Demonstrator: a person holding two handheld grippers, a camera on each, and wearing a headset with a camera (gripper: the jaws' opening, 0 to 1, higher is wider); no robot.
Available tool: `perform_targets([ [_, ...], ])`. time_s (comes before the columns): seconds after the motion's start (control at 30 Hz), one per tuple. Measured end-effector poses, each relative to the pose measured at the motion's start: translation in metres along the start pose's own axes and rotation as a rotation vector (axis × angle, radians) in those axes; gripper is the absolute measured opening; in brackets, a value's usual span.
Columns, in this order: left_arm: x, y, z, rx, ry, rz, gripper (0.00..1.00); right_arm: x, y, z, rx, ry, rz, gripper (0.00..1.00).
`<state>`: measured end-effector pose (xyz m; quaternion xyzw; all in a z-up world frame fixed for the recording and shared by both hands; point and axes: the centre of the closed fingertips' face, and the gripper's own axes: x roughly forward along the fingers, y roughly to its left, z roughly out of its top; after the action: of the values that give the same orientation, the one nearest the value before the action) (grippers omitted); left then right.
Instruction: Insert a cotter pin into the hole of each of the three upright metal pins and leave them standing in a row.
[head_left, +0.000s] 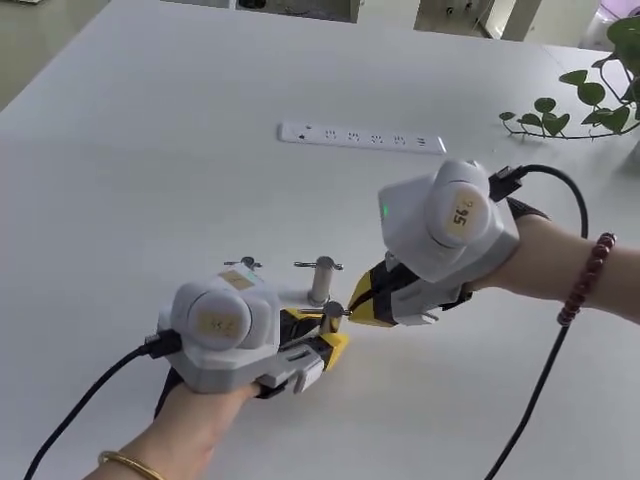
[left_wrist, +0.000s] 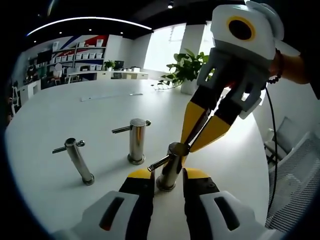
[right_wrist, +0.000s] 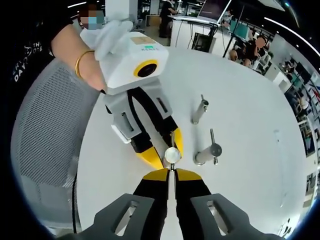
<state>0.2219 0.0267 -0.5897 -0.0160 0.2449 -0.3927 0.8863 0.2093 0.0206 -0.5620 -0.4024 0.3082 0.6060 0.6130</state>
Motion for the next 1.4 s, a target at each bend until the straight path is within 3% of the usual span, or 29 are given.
perform_targets([
  [0.17, -0.005, 0.003, -0.002, 0.016, 0.016, 0.006, 0.26, 0.002, 0.000, 0.007, 0.048, -0.029, -0.002, 0.10],
  [0.43, -0.009, 0.005, -0.005, 0.032, 0.035, 0.014, 0.31, 0.007, -0.002, 0.019, 0.136, -0.091, 0.006, 0.12],
  [0.67, -0.013, 0.007, -0.006, 0.047, 0.049, 0.021, 0.33, 0.015, -0.001, 0.020, 0.171, -0.094, 0.008, 0.11],
  [1.4, -0.016, 0.007, 0.002, 0.032, 0.026, 0.023, 0.39, 0.019, -0.002, 0.019, 0.166, -0.098, 0.009, 0.08],
])
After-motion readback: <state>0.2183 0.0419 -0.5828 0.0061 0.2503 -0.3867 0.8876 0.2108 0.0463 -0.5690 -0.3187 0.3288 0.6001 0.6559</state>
